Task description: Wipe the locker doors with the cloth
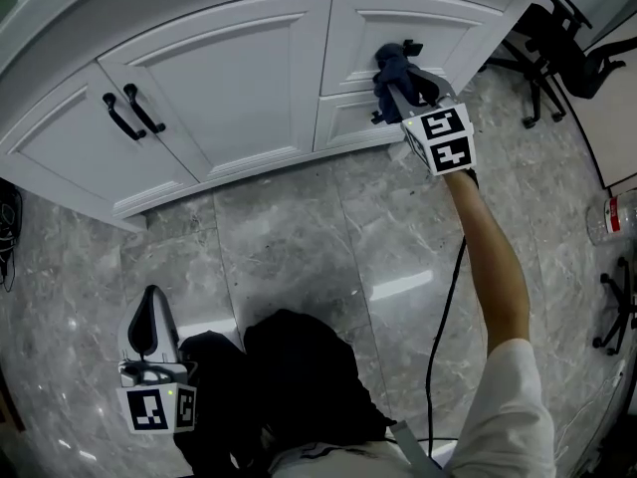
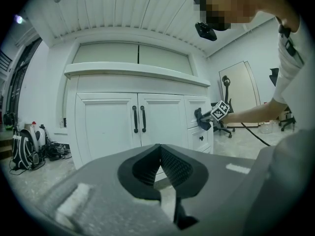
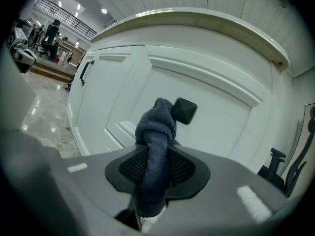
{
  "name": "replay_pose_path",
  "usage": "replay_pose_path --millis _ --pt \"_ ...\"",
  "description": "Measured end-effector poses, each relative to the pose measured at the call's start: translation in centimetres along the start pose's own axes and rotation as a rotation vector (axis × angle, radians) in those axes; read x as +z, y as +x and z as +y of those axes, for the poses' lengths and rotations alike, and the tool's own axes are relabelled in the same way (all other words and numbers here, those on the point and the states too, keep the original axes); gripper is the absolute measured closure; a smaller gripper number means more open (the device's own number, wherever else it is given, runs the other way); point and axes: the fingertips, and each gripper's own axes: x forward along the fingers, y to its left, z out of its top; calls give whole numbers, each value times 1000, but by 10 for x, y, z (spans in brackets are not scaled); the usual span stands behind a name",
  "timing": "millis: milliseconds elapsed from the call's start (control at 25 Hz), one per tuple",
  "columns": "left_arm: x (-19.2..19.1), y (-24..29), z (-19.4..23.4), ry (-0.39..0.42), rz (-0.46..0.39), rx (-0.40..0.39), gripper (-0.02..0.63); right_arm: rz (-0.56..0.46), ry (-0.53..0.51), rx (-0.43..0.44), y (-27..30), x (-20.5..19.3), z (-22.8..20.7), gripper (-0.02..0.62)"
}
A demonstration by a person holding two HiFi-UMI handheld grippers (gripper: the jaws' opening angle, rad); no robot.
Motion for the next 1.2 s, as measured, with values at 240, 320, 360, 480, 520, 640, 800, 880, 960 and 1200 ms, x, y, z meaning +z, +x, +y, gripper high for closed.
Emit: replay_pose_path --millis 240,320,360,480,520,640,800,880,960,1200 --pt "2 3 -6 6 -2 -9 604 60 -29 -57 -8 -23 -38 492" --pt "2 3 -7 8 0 -9 604 81 -18 -88 -12 -34 -54 492" --pt "1 2 -7 8 0 -9 604 92 -6 -106 -14 -40 -63 492" --pt "1 2 -6 10 3 -9 604 124 44 -160 -21 -59 -91 492" --pt "0 2 -6 11 4 -8 604 130 55 -169 -23 -63 -98 492" --pt "0 1 -8 11 3 -9 604 130 78 -185 -26 -66 -104 492" --pt "2 0 -6 12 2 -8 604 75 127 -213 -41 -57 -94 492" --pt "1 0 -4 11 3 -5 604 35 124 -196 -49 -48 -73 492" --pt "0 0 -3 10 4 -3 604 -8 92 -137 -52 -37 -37 492" --pt "1 2 -6 8 -1 -6 604 -108 -3 93 -27 1 89 491"
